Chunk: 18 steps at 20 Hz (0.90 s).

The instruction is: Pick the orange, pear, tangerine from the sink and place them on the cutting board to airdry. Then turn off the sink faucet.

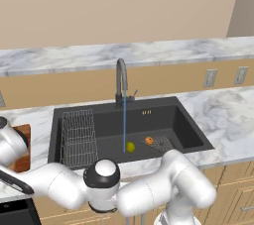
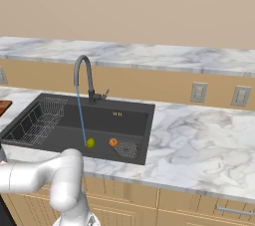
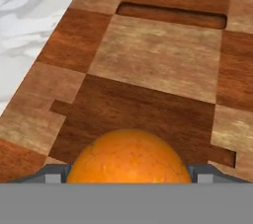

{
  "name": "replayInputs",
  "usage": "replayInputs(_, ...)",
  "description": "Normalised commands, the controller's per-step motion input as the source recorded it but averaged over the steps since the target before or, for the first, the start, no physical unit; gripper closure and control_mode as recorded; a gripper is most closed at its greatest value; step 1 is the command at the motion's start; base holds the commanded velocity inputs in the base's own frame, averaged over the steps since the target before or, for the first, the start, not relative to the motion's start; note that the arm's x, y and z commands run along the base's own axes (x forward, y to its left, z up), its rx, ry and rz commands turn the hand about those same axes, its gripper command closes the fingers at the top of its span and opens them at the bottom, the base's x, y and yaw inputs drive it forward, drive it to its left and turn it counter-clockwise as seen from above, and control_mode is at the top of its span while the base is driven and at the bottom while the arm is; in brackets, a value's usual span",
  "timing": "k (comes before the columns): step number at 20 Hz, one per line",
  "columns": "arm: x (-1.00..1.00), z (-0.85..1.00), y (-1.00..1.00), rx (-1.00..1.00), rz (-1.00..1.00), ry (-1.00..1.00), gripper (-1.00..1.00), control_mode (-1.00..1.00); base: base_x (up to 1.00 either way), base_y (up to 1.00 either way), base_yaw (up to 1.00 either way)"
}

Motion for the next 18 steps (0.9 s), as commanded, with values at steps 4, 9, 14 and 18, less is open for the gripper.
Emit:
replayInputs(4,0.04,-0.29,0.04,0.0,-0.04,0.03,-1.0,-1.0,0.0,0.0,0.0)
replayInputs(9,0.0,-0.08,0.0,0.0,-0.02,0.0,-1.0,-1.0,0.0,0.0,0.0)
replayInputs(14,0.0,0.16,0.0,0.0,0.0,0.0,-1.0,-1.0,0.0,0.0,0.0)
replayInputs(18,-0.04,0.48,-0.02,0.0,0.0,-0.02,-1.0,-1.0,0.0,0.0,0.0)
